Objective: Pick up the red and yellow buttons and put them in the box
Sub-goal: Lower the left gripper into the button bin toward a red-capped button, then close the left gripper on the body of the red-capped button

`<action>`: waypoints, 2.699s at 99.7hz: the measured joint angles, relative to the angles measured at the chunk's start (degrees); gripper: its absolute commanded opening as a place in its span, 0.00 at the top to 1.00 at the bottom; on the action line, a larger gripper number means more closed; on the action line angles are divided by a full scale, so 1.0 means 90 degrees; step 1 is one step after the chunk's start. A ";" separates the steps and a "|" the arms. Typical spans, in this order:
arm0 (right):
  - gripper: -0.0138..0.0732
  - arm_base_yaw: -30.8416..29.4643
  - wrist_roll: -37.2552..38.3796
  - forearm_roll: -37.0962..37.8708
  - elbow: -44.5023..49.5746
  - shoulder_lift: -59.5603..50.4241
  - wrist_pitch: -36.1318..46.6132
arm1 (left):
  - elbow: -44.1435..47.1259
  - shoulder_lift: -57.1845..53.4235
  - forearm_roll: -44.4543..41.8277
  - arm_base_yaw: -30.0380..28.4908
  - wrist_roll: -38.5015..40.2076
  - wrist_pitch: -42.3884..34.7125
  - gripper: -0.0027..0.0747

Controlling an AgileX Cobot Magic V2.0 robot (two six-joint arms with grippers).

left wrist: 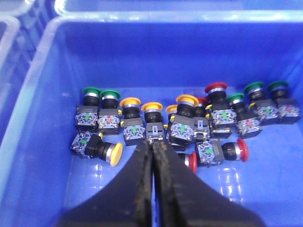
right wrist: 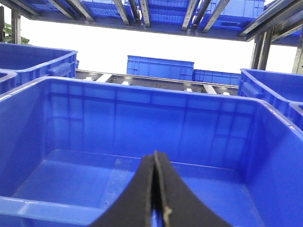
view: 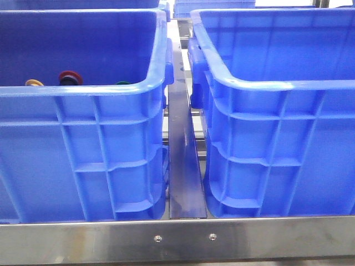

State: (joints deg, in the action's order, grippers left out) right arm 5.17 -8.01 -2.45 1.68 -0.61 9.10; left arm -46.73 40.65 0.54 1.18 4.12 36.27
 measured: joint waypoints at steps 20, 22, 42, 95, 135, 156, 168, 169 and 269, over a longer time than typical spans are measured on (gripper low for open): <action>0.91 0.0000 0.0000 0.0000 0.0000 0.0000 0.0000 | -0.0449 0.1022 0.0000 0.0000 -0.0012 0.0017 0.99; 0.91 0.0000 0.0000 0.0000 0.0000 0.0000 0.0000 | -0.0484 0.1105 0.0000 0.0000 -0.0012 0.0017 0.99; 0.91 0.0000 0.0013 0.0000 0.0000 0.0000 0.0000 | -0.0537 0.1649 0.0000 0.0000 -0.0012 0.0026 0.74; 0.91 0.0000 0.0001 0.0000 0.0000 0.0000 0.0000 | -0.0911 0.2349 0.0281 0.0892 -0.0050 0.0033 0.40; 0.91 0.0000 0.0001 0.0000 0.0000 0.0000 0.0000 | -0.2975 0.4905 -0.0060 0.1990 0.0860 0.0776 0.40; 0.91 0.0000 0.0012 0.0000 0.0000 0.0000 0.0000 | -0.3577 0.5805 -0.0931 0.2176 0.1701 0.1067 0.40; 0.91 0.0000 0.0012 0.0000 0.0000 0.0000 0.0000 | -0.3672 0.6027 -0.1049 0.2176 0.1878 0.1067 0.40; 0.91 0.0000 0.0012 0.0000 0.0000 0.0000 0.0000 | -0.3671 0.6045 -0.1047 0.2176 0.1879 0.1067 0.40; 0.91 0.0000 0.0011 0.0000 0.0000 0.0000 0.0000 | -0.3697 0.7221 -0.1390 0.2176 0.2899 0.0285 0.41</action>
State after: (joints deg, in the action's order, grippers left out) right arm 5.17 -7.91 -2.45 1.68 -0.61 9.10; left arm -80.00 105.64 -11.97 20.77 30.21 38.83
